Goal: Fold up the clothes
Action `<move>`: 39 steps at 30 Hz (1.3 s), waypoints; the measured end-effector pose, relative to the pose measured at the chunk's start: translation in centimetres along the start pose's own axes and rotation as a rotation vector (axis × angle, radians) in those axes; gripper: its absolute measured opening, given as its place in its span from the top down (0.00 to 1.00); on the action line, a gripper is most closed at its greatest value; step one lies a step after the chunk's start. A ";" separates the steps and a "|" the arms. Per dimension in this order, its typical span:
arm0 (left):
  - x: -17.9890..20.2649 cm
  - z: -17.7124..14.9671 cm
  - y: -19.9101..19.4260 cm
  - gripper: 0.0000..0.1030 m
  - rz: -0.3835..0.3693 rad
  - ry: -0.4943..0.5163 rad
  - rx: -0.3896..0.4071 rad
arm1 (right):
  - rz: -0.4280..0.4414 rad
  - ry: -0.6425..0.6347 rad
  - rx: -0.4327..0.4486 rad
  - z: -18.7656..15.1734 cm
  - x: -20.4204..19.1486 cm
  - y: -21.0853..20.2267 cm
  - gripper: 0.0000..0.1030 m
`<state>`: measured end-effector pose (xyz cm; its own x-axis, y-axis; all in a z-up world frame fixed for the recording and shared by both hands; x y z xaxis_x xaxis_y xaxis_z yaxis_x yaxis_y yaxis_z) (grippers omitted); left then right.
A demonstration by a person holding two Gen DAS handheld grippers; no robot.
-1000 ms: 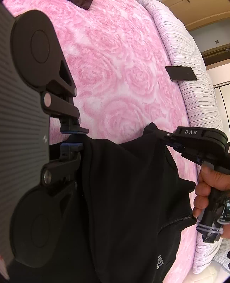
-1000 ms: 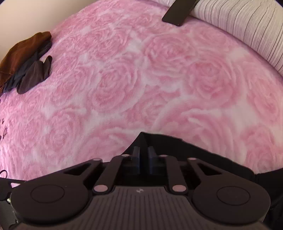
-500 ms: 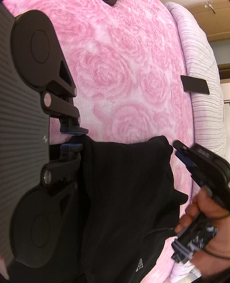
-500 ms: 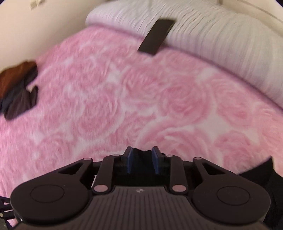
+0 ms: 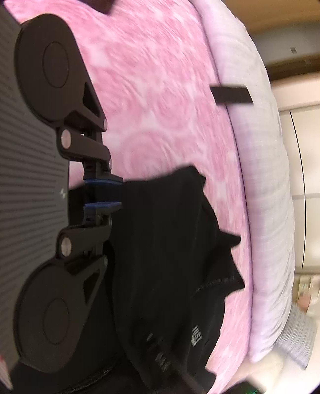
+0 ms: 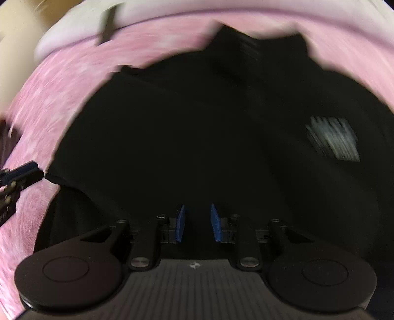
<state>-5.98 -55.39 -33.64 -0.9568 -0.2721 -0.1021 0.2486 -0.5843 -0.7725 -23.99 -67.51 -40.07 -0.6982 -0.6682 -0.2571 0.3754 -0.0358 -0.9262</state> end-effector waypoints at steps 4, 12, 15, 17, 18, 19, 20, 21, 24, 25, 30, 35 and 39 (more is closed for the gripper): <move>1.3 0.6 1.8 0.87 -0.007 0.081 -0.022 | -0.072 0.106 0.035 -3.1 4.0 -3.1 0.73; 6.4 3.2 1.0 0.87 -0.057 0.246 0.016 | -0.067 0.126 0.140 -4.1 7.0 -8.3 0.71; 9.9 3.9 0.6 0.83 -0.081 0.297 0.027 | -0.005 0.096 0.187 -3.0 6.8 -9.4 0.71; 12.2 4.2 0.5 0.83 -0.092 0.324 0.027 | 0.046 0.109 0.210 -2.3 7.1 -9.8 0.71; 13.3 4.2 0.4 0.83 -0.091 0.334 0.023 | 0.070 0.120 0.218 -1.9 7.6 -9.8 0.70; 14.4 4.3 0.4 0.83 -0.088 0.343 0.018 | 0.076 0.134 0.195 -2.0 8.4 -9.1 0.70; 15.5 4.3 0.4 0.83 -0.083 0.349 0.013 | 0.072 0.150 0.158 -2.4 9.4 -8.2 0.70; 16.6 4.3 0.4 0.82 -0.073 0.352 0.005 | 0.068 0.167 0.120 -2.7 10.3 -7.2 0.69; 19.8 4.5 0.4 0.82 -0.049 0.351 -0.016 | 0.202 0.246 0.095 -2.9 12.3 -7.4 0.70; 20.8 4.6 0.4 0.82 -0.045 0.348 -0.022 | 0.238 0.243 0.120 -2.7 12.7 -8.7 0.68; 28.5 6.3 1.0 0.80 -0.105 0.389 -0.035 | 0.161 0.252 0.258 -3.2 19.9 -16.2 0.50; 36.0 6.4 3.8 0.75 -0.185 0.485 -0.107 | -0.035 0.487 0.292 -6.3 32.0 -20.1 0.49; 37.8 6.0 6.1 0.77 -0.170 0.519 -0.160 | -0.184 0.607 0.336 -7.9 38.6 -22.1 0.38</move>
<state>-39.72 -73.83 -38.39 -0.9400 0.2503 -0.2317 0.0977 -0.4533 -0.8860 -64.02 -86.67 -31.73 -0.9473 -0.1017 -0.3037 0.3185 -0.3998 -0.8595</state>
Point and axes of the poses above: each gripper's, at about its wrist camera, not at the fingertips, and y roughly the way its jaws point, x to its right, z to its top, the point moved 10 cm from there along y, roughly the way its jaws point, and after that the axes turned 6 degrees about -x, right-handed, at the moved point
